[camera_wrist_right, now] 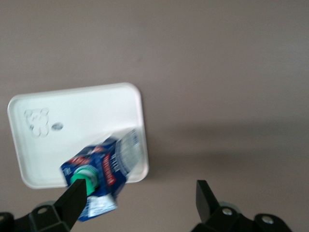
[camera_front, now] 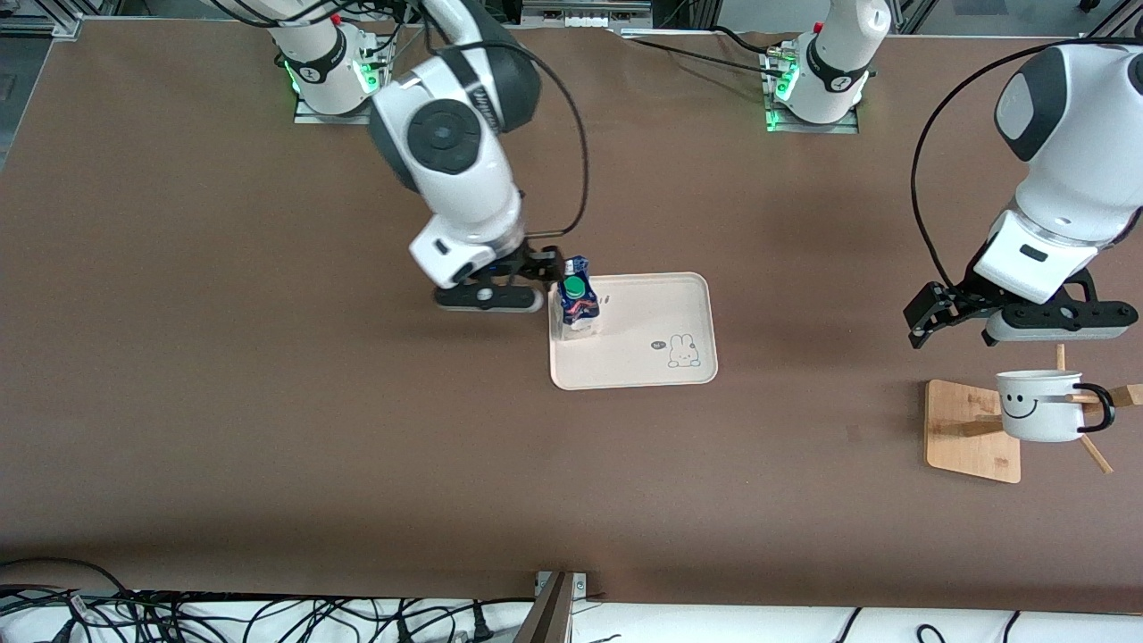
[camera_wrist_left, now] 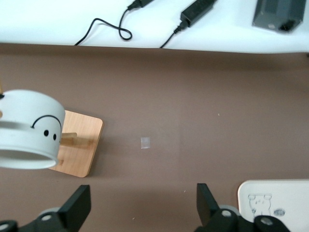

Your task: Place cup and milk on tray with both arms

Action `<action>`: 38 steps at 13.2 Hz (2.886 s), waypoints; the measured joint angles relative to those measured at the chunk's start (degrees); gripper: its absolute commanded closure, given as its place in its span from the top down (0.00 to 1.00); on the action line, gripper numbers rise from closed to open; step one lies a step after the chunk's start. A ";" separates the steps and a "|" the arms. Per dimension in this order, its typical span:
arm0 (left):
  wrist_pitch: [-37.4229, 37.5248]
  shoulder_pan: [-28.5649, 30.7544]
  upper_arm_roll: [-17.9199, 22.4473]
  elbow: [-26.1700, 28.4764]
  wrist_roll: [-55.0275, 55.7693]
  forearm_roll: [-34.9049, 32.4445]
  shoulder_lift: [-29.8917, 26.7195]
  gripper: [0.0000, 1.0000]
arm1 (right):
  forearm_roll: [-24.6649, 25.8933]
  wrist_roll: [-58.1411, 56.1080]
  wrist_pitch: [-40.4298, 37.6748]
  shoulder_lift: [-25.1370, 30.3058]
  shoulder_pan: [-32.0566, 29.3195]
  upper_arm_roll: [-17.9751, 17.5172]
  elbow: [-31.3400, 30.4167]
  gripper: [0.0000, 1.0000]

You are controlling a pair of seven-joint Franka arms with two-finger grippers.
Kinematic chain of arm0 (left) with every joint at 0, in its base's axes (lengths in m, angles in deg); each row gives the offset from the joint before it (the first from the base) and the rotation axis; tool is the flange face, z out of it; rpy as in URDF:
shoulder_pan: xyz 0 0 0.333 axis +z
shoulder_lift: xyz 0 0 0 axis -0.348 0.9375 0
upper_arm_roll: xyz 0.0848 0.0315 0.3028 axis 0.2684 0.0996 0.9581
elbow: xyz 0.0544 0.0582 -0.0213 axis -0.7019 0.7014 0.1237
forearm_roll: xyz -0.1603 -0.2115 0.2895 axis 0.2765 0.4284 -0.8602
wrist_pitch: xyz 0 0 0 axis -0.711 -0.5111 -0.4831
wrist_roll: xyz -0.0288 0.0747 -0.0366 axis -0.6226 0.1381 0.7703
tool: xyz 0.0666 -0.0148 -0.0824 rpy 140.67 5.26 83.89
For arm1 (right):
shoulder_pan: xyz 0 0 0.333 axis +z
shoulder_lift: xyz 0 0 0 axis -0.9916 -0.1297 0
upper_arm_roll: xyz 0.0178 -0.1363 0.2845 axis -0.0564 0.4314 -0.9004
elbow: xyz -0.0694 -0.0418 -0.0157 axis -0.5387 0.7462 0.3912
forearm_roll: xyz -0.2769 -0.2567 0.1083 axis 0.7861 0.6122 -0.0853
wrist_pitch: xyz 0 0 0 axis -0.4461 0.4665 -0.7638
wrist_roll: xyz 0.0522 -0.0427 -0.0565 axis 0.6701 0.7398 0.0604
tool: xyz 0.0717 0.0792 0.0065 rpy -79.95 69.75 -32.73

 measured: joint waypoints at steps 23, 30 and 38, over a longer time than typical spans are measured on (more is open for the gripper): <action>-20.56 11.21 0.09 8.97 12.25 1.38 3.56 0.60 | 4.38 -36.56 -20.49 27.04 -38.60 -8.30 -14.82 1.00; -28.35 12.26 -0.06 8.13 11.16 6.01 7.98 0.00 | 7.61 -39.58 -14.73 28.07 -40.96 -10.45 -18.38 1.00; -28.09 11.97 -1.60 7.13 8.95 6.52 7.46 0.00 | 8.94 -39.62 -13.80 28.10 -40.96 -10.83 -17.17 1.00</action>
